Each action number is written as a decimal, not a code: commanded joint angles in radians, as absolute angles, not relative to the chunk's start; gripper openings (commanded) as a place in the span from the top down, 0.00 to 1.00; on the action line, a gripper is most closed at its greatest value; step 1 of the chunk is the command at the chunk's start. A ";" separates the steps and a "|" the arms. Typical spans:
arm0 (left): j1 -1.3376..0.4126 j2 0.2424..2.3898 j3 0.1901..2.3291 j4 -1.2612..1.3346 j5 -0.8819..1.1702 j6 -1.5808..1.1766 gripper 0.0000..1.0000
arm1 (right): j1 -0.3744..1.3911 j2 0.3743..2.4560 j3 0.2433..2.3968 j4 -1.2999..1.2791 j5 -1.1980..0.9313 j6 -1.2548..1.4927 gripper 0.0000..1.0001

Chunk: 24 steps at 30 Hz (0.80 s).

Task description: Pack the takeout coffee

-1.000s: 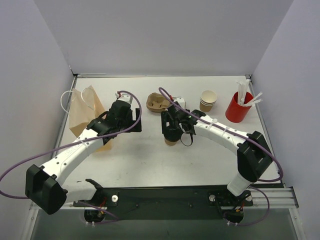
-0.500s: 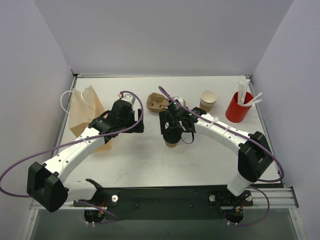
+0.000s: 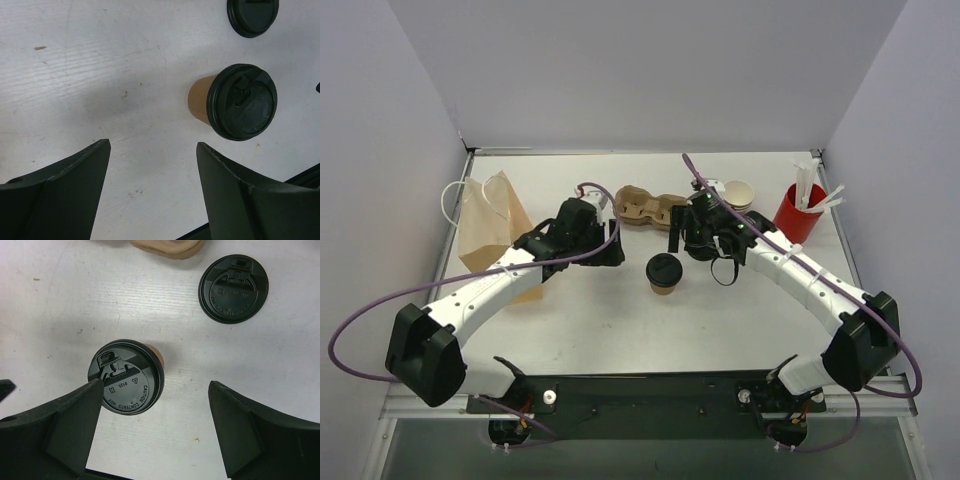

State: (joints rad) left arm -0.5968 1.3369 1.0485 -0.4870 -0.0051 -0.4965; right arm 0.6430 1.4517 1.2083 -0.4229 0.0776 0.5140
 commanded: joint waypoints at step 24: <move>-0.772 1.603 1.244 -0.396 0.052 -0.554 0.59 | 0.614 1.459 1.085 -0.357 -0.038 0.586 0.72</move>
